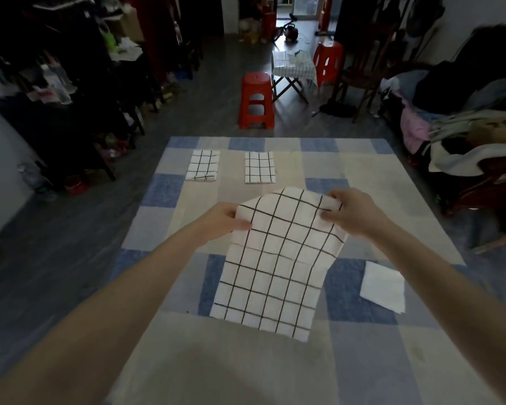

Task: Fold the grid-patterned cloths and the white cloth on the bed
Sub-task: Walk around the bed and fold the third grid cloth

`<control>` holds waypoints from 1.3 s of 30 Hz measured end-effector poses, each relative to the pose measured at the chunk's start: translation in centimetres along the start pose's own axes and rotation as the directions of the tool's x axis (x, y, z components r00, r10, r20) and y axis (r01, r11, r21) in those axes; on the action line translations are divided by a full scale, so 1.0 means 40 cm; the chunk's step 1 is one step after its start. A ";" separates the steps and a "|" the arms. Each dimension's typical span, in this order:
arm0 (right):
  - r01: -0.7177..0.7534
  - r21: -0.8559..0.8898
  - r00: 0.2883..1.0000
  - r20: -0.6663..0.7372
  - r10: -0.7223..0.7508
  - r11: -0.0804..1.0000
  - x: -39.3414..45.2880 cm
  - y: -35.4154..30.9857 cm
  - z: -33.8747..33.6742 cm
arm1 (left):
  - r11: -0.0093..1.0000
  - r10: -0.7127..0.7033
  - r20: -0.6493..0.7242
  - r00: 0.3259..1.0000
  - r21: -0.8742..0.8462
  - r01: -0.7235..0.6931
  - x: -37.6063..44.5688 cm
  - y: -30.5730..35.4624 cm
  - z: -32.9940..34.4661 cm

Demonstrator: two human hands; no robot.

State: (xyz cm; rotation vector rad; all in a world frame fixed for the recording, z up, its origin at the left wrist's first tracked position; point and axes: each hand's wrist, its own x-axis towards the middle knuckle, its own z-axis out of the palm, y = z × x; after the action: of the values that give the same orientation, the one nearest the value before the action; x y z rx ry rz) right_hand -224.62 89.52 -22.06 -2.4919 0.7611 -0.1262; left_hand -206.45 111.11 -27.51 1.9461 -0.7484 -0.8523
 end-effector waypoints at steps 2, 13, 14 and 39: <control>0.037 0.033 0.991 -0.128 -0.032 0.999 0.000 -0.001 -0.001 | 0.999 0.034 -0.034 0.999 -0.036 -0.036 -0.014 0.005 -0.009; 0.299 0.156 0.890 -0.401 -0.217 0.941 -0.129 -0.060 -0.023 | 0.936 0.172 -0.324 0.930 -0.241 -0.258 -0.109 0.005 -0.006; 0.315 0.153 0.902 -0.355 -0.246 0.937 -0.145 -0.054 -0.023 | 0.941 0.155 -0.262 0.953 -0.254 -0.223 -0.129 -0.005 -0.003; 0.163 0.179 0.981 0.078 -0.180 0.970 0.014 0.057 0.185 | 0.979 -0.173 -0.248 0.953 -0.149 0.139 -0.097 -0.299 0.088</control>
State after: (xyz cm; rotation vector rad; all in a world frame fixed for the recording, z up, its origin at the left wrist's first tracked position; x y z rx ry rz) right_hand -223.55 91.03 -29.60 -2.3767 0.4740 -0.1292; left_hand -209.42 117.81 -38.34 1.9696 -0.3776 -0.7006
